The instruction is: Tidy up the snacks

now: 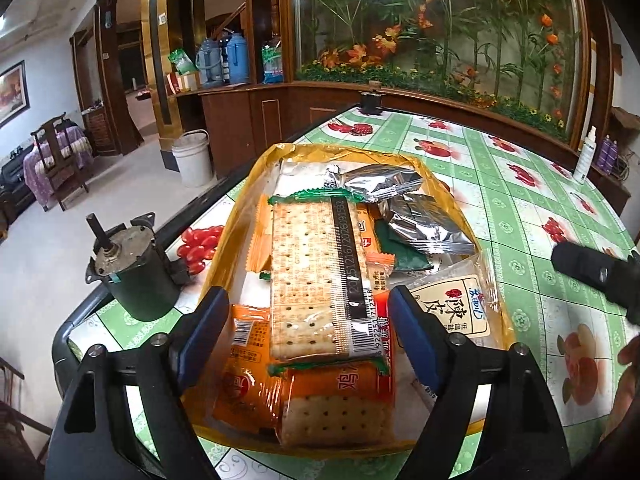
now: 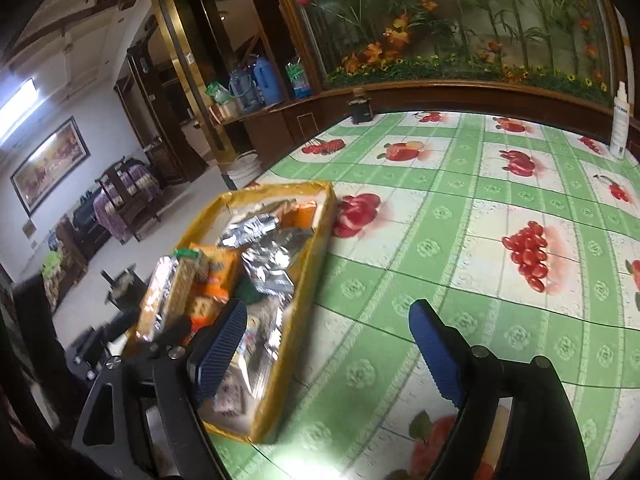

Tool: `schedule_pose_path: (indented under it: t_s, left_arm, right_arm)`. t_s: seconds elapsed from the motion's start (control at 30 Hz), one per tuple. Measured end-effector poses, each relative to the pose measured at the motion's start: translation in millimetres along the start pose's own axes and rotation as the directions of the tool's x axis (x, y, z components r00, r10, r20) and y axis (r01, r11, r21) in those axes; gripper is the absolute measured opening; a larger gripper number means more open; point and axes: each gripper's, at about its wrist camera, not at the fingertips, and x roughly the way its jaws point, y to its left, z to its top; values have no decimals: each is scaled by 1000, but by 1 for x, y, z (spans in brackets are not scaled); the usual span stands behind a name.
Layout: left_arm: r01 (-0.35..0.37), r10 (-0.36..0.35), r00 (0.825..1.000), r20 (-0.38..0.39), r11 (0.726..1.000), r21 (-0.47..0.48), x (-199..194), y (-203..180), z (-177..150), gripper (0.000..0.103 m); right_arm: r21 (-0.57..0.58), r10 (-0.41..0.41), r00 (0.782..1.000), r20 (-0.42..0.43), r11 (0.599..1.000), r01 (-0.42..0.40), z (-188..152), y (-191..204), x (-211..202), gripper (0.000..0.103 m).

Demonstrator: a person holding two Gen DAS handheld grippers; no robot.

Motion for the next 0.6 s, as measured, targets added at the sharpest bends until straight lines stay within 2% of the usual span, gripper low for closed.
schedule_pose_path:
  t_s: [0.27, 0.37, 0.53, 0.6]
  left_arm:
    - [-73, 73, 997, 20, 997, -2, -2, 0, -1, 83]
    - [-108, 108, 994, 35, 994, 2, -5, -1, -1, 87]
    - [-102, 99, 993, 66, 994, 36, -9, -6, -3, 88]
    - [-138, 135, 989, 55, 989, 52, -7, -8, -3, 89]
  right_arm:
    - [-3, 5, 999, -37, 1000, -5, -20, -5, -3, 85]
    - [0, 10, 999, -43, 1000, -10, -24, -6, -5, 85]
    - [9, 10, 999, -47, 1000, -10, -27, -11, -7, 85]
    - [16, 15, 999, -49, 1000, -14, -27, -12, -7, 85]
